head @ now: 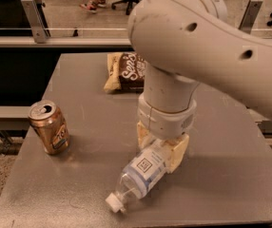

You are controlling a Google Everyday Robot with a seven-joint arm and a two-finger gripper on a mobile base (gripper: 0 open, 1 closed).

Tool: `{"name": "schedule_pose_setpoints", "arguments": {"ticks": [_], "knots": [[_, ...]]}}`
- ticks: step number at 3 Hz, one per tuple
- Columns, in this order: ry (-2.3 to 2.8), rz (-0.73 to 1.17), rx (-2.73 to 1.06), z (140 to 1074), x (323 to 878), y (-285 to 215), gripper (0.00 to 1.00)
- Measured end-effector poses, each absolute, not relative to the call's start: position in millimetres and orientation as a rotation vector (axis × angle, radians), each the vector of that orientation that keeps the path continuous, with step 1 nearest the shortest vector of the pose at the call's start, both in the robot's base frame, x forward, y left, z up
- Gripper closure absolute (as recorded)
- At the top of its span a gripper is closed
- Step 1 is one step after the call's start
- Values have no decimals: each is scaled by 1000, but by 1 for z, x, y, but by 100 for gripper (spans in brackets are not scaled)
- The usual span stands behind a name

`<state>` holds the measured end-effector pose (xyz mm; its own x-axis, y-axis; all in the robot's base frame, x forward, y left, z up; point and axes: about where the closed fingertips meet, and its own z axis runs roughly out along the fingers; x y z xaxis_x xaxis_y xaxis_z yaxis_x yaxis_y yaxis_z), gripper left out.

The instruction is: Pick blue plastic bottle

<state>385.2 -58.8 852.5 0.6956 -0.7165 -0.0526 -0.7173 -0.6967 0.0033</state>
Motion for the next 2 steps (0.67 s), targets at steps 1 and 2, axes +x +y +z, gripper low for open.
{"name": "schedule_pose_setpoints", "arguments": {"ticks": [1, 2], "knots": [[1349, 143, -2759, 873, 393, -69, 95], [1419, 215, -2634, 907, 396, -82, 100]]}}
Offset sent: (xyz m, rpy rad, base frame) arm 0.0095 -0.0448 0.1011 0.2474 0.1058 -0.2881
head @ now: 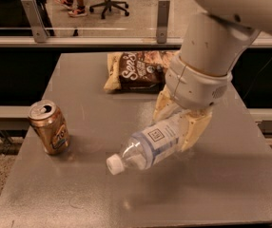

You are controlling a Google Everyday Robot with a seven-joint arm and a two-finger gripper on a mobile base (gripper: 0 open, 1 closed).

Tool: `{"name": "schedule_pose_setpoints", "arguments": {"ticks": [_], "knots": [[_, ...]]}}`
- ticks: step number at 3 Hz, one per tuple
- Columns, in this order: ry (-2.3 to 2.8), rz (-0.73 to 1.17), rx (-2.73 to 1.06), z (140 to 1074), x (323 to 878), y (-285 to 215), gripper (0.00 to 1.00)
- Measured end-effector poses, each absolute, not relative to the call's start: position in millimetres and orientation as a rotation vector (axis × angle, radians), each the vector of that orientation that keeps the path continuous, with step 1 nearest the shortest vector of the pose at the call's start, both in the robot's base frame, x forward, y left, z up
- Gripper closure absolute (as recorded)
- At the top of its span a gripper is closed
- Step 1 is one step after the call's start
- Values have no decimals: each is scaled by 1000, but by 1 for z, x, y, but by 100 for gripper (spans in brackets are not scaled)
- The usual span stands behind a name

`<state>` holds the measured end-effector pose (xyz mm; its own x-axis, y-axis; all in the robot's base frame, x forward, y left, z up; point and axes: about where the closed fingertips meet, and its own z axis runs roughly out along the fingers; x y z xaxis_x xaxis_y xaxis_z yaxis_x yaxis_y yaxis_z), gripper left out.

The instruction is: Pick blue plastic bottle

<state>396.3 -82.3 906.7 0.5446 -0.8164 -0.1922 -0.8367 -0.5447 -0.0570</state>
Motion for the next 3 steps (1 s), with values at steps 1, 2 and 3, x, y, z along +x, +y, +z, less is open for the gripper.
{"name": "schedule_pose_setpoints", "arguments": {"ticks": [1, 2, 3], "knots": [[1417, 270, -2531, 947, 398, -86, 100], [1394, 288, -2465, 973, 399, -83, 100], [1382, 253, -2437, 977, 407, -77, 100]]}}
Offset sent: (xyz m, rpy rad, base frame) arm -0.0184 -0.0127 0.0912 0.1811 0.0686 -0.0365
